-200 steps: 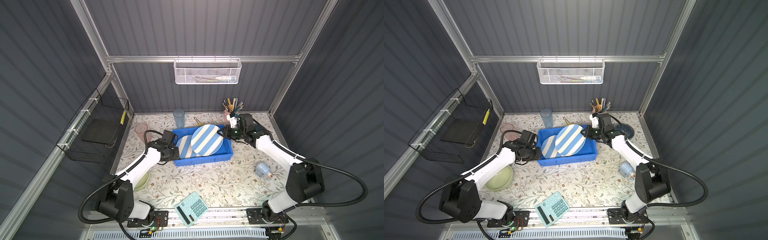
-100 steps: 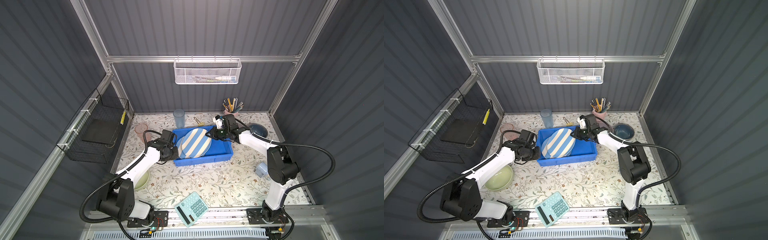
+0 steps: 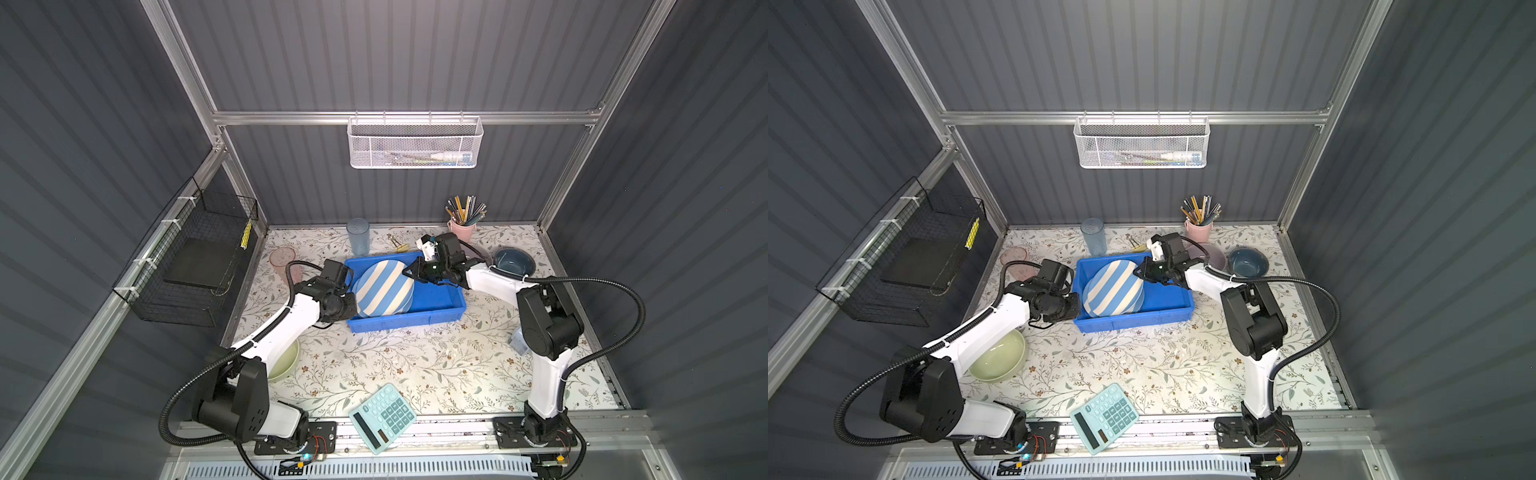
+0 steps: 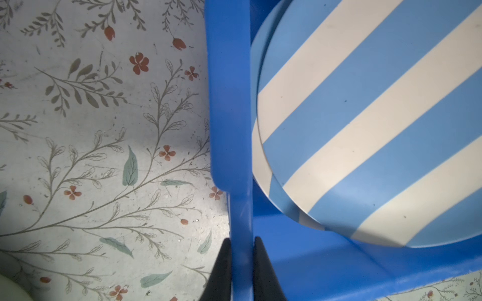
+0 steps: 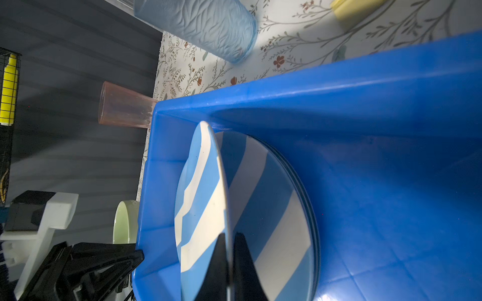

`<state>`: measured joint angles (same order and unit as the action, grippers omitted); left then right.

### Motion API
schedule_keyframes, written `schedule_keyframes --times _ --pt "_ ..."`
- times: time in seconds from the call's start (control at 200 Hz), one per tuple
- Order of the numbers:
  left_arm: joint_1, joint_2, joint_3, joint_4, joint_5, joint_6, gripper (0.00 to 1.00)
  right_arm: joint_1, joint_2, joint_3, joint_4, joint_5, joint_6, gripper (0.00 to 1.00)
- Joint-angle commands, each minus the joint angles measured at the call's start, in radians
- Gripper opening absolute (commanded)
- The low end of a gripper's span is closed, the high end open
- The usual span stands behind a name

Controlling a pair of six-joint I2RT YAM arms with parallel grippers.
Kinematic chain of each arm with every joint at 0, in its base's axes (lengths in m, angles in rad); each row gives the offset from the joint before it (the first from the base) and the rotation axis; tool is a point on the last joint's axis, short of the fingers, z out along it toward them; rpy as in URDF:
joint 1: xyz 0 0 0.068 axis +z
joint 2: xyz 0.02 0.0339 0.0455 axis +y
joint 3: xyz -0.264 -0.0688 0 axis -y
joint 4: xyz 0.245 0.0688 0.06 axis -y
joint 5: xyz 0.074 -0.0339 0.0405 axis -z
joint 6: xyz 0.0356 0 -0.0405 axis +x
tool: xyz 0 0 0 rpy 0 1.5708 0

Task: Place the mixed dishes into the plastic bin
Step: 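Lower the striped plate into the blue bin onto the other plate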

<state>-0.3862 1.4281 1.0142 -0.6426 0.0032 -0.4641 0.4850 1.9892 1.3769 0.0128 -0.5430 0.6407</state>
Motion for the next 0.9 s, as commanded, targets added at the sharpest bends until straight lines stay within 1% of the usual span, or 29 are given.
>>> schedule_keyframes --times 0.0,0.155,0.22,0.26,0.435,0.59,0.605,0.62,0.645,0.896 --pt "0.007 0.012 -0.024 0.037 0.018 0.005 0.15 0.014 0.018 0.034 0.049 -0.039 0.012 0.02" --pt "0.010 0.011 -0.022 0.035 0.018 0.007 0.14 0.022 0.024 0.040 0.022 -0.022 0.000 0.10" --pt "0.010 0.011 -0.023 0.034 0.019 0.008 0.14 0.024 0.022 0.043 -0.007 -0.002 -0.018 0.17" --pt "0.011 0.010 -0.022 0.034 0.019 0.008 0.14 0.027 0.020 0.050 -0.028 0.017 -0.031 0.20" --pt "0.012 0.008 -0.026 0.035 0.020 0.006 0.14 0.042 0.025 0.085 -0.144 0.096 -0.102 0.30" --pt "0.013 0.005 -0.027 0.037 0.020 0.002 0.14 0.064 0.030 0.121 -0.242 0.195 -0.147 0.41" --pt "0.013 0.005 -0.028 0.037 0.020 0.002 0.14 0.065 0.030 0.124 -0.249 0.196 -0.149 0.41" --pt "0.013 0.005 -0.027 0.037 0.021 0.002 0.14 0.067 0.031 0.126 -0.255 0.232 -0.151 0.42" --pt "0.013 0.003 -0.028 0.037 0.021 0.002 0.14 0.071 0.032 0.129 -0.265 0.250 -0.151 0.42" --pt "0.013 -0.003 -0.030 0.034 0.021 0.001 0.14 0.108 0.070 0.197 -0.364 0.352 -0.194 0.50"
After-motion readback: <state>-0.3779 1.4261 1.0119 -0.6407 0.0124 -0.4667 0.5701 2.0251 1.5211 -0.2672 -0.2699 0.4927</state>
